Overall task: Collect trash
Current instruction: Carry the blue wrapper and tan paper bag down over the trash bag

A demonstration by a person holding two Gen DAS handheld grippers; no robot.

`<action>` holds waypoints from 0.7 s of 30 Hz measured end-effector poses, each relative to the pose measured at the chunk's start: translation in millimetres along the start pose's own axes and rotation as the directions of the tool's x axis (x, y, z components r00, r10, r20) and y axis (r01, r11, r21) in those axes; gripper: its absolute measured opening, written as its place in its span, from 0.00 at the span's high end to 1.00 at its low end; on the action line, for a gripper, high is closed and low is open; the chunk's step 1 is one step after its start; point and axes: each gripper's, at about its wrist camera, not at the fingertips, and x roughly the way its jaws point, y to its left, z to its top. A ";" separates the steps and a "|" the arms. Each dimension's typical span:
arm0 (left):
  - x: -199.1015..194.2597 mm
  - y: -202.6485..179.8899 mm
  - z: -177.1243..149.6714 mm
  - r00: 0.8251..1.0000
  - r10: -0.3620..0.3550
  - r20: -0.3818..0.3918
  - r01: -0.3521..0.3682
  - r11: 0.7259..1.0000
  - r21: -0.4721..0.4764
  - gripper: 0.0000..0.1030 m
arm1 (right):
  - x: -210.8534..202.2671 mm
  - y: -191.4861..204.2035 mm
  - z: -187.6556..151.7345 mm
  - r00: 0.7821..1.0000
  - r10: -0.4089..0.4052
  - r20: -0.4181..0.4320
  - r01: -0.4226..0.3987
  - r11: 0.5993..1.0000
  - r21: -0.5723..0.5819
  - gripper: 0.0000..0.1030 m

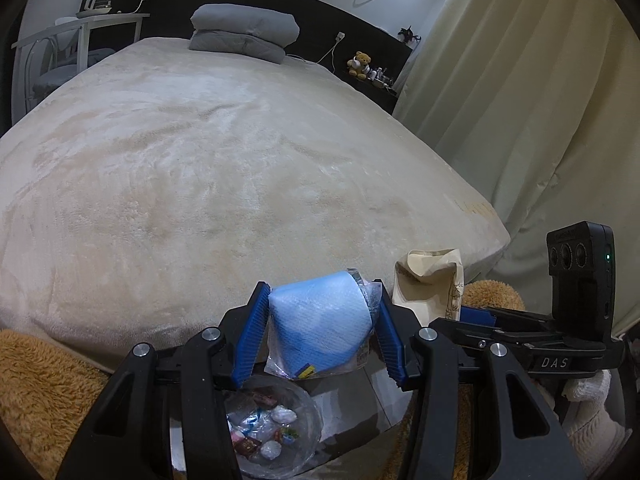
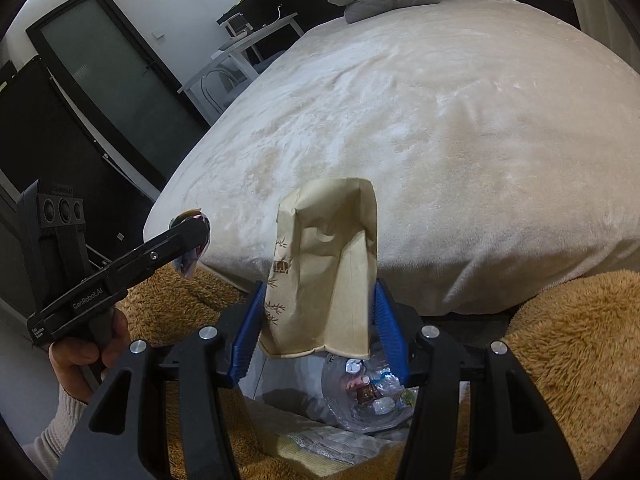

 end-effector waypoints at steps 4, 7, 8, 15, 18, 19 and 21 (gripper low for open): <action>5.9 -0.9 -7.0 1.000 -0.005 -0.029 0.005 1.000 0.003 0.52 | 3.4 -2.9 -5.8 1.000 -0.003 -0.022 0.003 1.000 0.002 0.48; 14.0 1.6 -13.1 0.998 -0.009 -0.055 0.008 1.000 -0.007 0.52 | 11.6 -6.6 -8.5 0.999 -0.002 -0.049 0.002 1.000 0.009 0.48; 17.0 3.2 -15.2 0.998 -0.012 -0.066 0.011 1.000 -0.015 0.52 | 15.1 -7.4 -9.6 0.998 -0.001 -0.060 0.001 1.000 0.010 0.48; 45.1 14.8 -28.3 0.988 -0.021 -0.151 0.013 0.999 -0.050 0.52 | 37.9 -15.1 -16.2 0.989 -0.002 -0.145 0.005 1.000 0.021 0.48; 57.4 21.4 -35.1 0.981 -0.031 -0.193 0.017 0.997 -0.074 0.52 | 48.1 -18.1 -19.1 0.983 -0.006 -0.184 0.010 1.000 0.021 0.48; 60.4 22.9 -36.8 0.978 -0.033 -0.206 0.017 0.997 -0.080 0.52 | 52.2 -19.1 -20.3 0.980 -0.008 -0.199 0.012 1.000 0.020 0.48; 67.6 26.0 -41.9 0.972 -0.030 -0.233 0.010 0.996 -0.085 0.52 | 59.5 -20.9 -23.3 0.974 -0.011 -0.226 0.016 1.000 0.020 0.48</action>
